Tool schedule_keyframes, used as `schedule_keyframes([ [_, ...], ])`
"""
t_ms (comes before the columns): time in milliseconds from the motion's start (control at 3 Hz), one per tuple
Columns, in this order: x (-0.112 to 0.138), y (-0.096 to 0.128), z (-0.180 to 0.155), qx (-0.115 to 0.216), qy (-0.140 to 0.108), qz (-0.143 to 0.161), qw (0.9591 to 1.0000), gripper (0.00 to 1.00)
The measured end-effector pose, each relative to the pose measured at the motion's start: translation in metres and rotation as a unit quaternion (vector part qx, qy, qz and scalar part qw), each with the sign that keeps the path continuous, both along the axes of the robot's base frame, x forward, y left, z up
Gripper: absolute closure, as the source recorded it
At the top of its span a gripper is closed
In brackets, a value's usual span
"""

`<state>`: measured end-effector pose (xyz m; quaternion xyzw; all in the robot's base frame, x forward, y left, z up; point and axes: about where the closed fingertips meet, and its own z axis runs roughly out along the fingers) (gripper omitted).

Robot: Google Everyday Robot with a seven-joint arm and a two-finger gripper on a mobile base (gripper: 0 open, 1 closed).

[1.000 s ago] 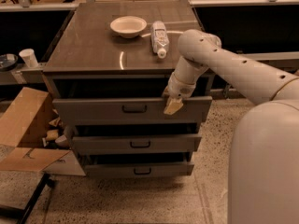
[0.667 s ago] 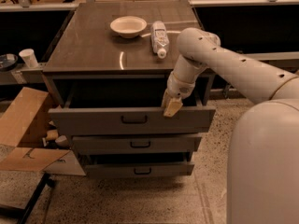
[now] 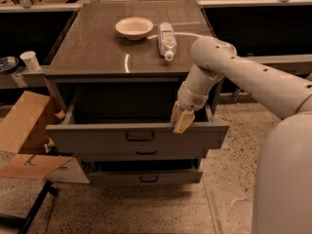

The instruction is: Open top drawer

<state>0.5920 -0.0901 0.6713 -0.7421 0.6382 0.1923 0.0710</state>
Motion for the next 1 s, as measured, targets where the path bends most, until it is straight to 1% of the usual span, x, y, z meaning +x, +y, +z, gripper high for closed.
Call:
schedule_keyframes([
  [667,0.0000,0.0000,-0.0001,0.000,0.000,0.000,1.0000,0.27],
  [1000,-0.0024,0.0006,-0.0017,-0.001,0.001,0.003,1.0000,0.00],
])
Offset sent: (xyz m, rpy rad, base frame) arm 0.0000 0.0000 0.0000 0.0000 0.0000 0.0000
